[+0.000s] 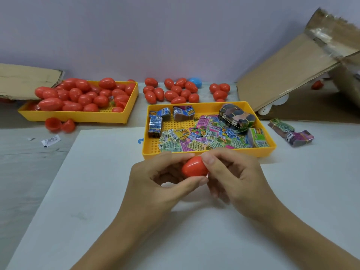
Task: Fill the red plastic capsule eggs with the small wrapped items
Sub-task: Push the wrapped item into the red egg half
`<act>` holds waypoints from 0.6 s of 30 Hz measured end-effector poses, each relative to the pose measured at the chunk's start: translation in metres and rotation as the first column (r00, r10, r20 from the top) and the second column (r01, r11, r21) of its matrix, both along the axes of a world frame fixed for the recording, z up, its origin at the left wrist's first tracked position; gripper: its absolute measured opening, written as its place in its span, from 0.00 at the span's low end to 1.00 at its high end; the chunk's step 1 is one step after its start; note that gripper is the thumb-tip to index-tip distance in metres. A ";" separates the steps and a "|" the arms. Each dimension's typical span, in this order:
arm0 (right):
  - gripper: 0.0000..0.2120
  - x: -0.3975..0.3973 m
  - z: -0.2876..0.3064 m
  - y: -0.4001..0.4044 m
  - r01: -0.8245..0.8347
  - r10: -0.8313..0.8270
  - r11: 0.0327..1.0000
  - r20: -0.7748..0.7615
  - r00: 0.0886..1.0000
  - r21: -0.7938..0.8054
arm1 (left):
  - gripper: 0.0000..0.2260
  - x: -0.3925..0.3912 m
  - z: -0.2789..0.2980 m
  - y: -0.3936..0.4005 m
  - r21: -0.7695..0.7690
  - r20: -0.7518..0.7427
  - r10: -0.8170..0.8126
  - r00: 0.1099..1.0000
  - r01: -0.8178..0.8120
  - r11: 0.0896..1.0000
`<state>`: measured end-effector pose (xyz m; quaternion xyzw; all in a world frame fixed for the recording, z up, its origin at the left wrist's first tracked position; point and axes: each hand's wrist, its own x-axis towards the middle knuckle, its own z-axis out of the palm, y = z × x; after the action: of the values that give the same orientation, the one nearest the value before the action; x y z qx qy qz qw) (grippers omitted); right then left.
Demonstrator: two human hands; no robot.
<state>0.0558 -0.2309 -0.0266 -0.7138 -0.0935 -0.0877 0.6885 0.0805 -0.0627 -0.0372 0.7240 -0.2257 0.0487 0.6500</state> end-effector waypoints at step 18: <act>0.12 0.000 0.000 -0.002 0.069 -0.065 0.995 -0.063 0.996 0.066 | 0.12 0.008 0.004 0.003 -0.257 -0.201 -0.118 0.972 0.064 0.964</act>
<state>0.0560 -0.2330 -0.0268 -0.6951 -0.0454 -0.0922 0.7116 0.0883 -0.0601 -0.0330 0.6265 -0.1796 -0.0317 0.7578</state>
